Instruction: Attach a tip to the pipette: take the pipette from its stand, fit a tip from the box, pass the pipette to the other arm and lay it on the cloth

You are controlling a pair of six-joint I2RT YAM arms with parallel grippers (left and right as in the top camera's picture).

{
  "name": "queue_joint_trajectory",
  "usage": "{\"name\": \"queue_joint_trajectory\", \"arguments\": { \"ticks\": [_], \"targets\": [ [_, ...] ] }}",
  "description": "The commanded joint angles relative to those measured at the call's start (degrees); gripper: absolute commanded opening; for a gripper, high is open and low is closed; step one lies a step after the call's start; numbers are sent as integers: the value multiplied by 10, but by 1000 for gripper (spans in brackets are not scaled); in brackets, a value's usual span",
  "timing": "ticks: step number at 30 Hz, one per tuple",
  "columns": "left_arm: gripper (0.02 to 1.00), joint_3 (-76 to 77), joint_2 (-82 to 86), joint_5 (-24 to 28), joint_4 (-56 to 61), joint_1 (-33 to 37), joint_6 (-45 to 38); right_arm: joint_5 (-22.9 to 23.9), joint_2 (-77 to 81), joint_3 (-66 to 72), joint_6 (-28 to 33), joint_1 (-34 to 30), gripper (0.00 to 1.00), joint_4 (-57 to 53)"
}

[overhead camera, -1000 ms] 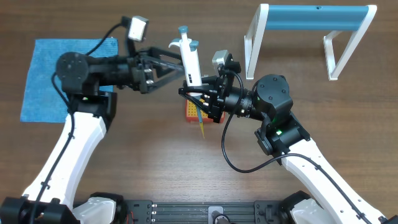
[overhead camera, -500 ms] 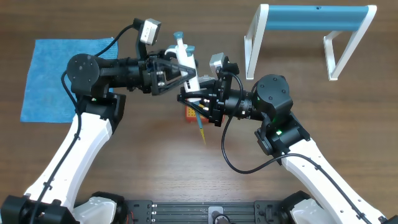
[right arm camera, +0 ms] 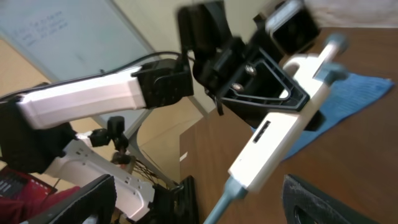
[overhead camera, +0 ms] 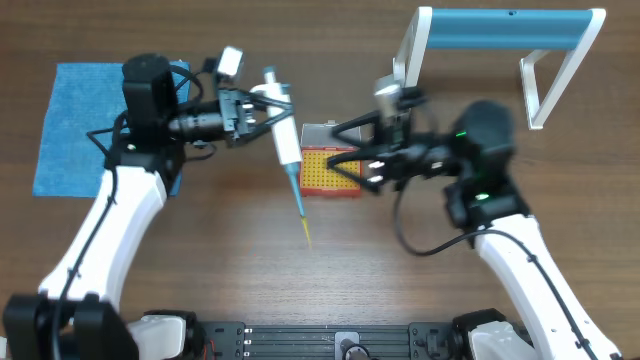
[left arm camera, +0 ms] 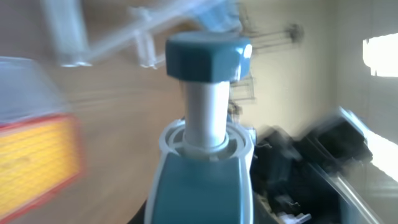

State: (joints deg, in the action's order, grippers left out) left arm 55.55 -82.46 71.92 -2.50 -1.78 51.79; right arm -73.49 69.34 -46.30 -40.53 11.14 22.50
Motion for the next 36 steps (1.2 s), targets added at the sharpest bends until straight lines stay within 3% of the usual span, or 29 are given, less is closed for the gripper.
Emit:
{"name": "queue_joint_trajectory", "arguments": {
  "ticks": [1,2,4,5,8,9,11,14,17,21,25,27,29,36],
  "targets": [
    [27,-3,-37,-238,-222,84,-200,-92,-9,-9,-29,-130,858,3],
    [27,7,-37,-303,-292,95,-223,-80,-9,-9,-23,-143,858,3],
    [27,73,-38,-429,-471,118,-297,-10,-9,-9,23,-161,860,0],
    [27,101,-38,-461,-518,124,-313,31,-9,-9,52,-160,860,-18],
    [27,268,-50,-600,-684,150,-374,313,-9,-9,205,-149,860,-229],
    [27,321,-62,-644,-720,157,-390,444,-9,-9,226,-136,860,-297],
    [27,435,-103,-726,-786,176,-407,555,-9,-10,229,-114,860,-318],
    [27,604,-233,-819,-831,210,-459,635,-9,-21,228,-95,860,-320],
    [29,694,-356,-893,-802,213,-489,640,-9,-21,226,-94,860,-387],
    [27,748,-475,-894,-756,213,-576,638,-9,-21,150,-82,860,-522],
    [27,753,-535,-891,-696,213,-651,641,-9,-20,130,-27,860,-508],
    [27,753,-547,-861,-689,213,-697,641,-9,-20,106,-15,860,-491],
    [27,752,-559,-826,-672,213,-708,641,-9,-20,88,-5,860,-486],
    [27,752,-610,-817,-663,214,-714,641,-9,-20,65,14,860,-485]
  ]
}}
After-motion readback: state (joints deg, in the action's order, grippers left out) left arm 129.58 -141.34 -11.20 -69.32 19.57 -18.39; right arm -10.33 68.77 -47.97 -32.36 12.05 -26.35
